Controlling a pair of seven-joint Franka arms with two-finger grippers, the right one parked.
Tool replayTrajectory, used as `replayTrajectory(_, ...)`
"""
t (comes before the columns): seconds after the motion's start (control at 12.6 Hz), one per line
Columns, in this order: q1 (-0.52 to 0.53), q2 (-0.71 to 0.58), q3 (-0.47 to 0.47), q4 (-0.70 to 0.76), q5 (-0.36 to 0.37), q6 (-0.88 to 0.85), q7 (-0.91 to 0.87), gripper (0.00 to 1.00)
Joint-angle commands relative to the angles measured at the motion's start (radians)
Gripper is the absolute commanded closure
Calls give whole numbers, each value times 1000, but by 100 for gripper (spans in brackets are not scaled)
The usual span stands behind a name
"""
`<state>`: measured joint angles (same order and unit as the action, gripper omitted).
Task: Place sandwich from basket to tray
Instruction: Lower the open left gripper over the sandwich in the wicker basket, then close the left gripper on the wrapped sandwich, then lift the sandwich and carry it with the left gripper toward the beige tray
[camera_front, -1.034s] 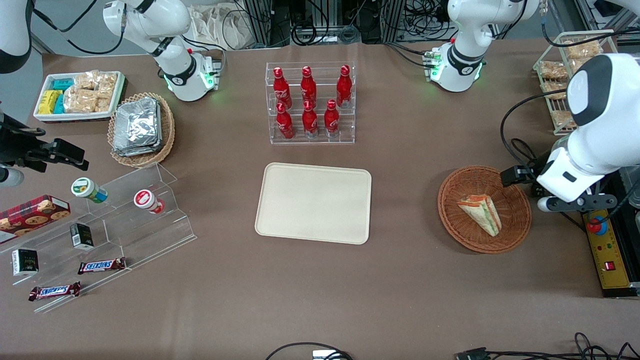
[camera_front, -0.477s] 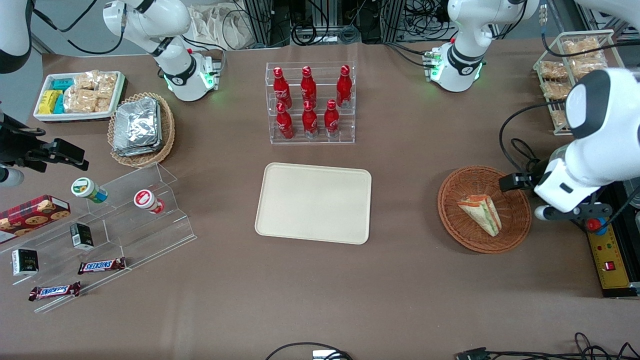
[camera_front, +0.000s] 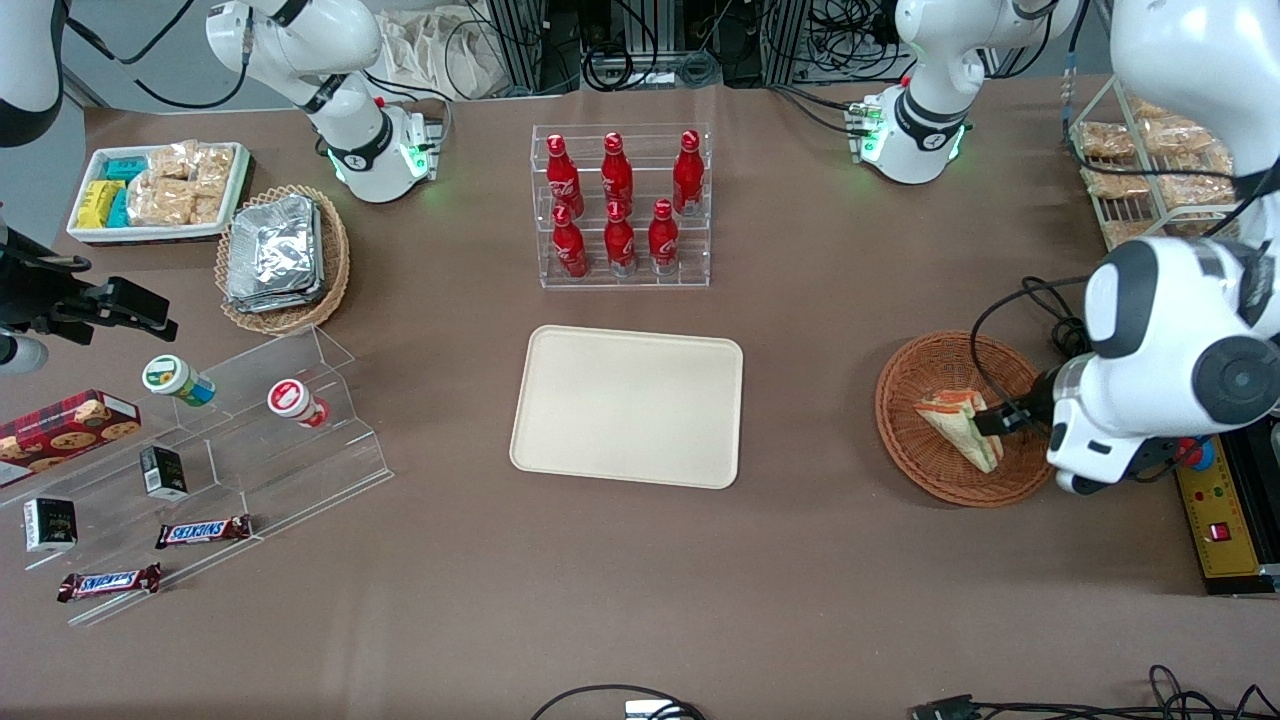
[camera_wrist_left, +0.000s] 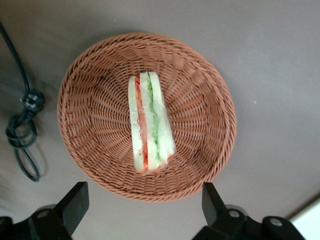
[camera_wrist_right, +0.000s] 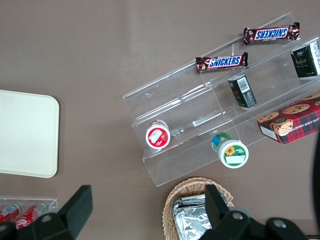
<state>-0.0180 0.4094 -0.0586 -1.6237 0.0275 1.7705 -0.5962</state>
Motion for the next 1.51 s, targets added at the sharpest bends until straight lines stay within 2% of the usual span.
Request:
replayTrajectory(0.0,4,9,-3,-72,-6,99,-191,0)
replayTrajectory(0.24,1,20,-3,-131,-6,156,-232,0)
replayTrajectory(0.48,15,14,-1,-249,-4,286,-231,0)
replayTrajectory(0.8,24,16,-1,-311,-4,366,-231,1)
replayTrajectory(0.88,24,16,-1,-309,-3,366,-231,23)
replayTrajectory(0.95,24,16,-1,-309,0,366,-223,53)
replayTrajectory(1.03,18,14,-3,-309,0,365,-223,73)
replayTrajectory(1.19,18,8,-3,-297,2,340,-208,80)
replayTrajectory(1.35,13,-13,-7,-272,2,284,-182,100)
replayTrajectory(1.43,12,-20,-16,-237,0,239,-163,100)
